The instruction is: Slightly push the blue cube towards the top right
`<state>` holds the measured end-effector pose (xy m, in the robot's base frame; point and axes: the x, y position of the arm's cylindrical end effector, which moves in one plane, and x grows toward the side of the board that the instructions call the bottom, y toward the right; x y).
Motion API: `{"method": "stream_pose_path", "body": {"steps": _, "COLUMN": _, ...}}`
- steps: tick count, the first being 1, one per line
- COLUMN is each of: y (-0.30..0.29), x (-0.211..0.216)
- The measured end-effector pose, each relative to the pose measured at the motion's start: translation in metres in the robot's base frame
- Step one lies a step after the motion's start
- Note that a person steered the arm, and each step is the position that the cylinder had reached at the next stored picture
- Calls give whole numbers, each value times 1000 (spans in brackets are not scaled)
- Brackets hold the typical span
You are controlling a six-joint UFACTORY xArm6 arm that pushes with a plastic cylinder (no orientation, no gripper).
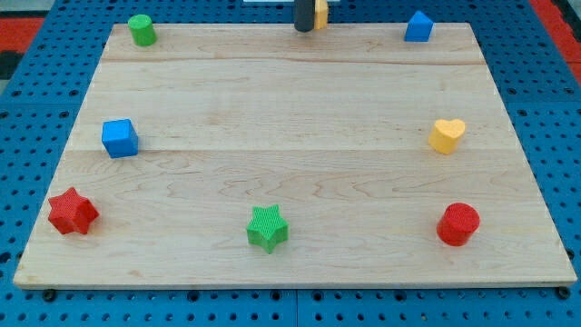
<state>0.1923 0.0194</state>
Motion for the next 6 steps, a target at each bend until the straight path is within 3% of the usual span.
{"method": "stream_pose_path", "body": {"steps": 1, "y": -18, "x": 6}}
{"method": "stream_pose_path", "body": {"steps": 2, "y": -27, "x": 41}}
{"method": "stream_pose_path", "body": {"steps": 3, "y": -89, "x": 121}}
{"method": "stream_pose_path", "body": {"steps": 4, "y": -219, "x": 191}}
{"method": "stream_pose_path", "body": {"steps": 5, "y": -322, "x": 229}}
{"method": "stream_pose_path", "body": {"steps": 6, "y": -311, "x": 268}}
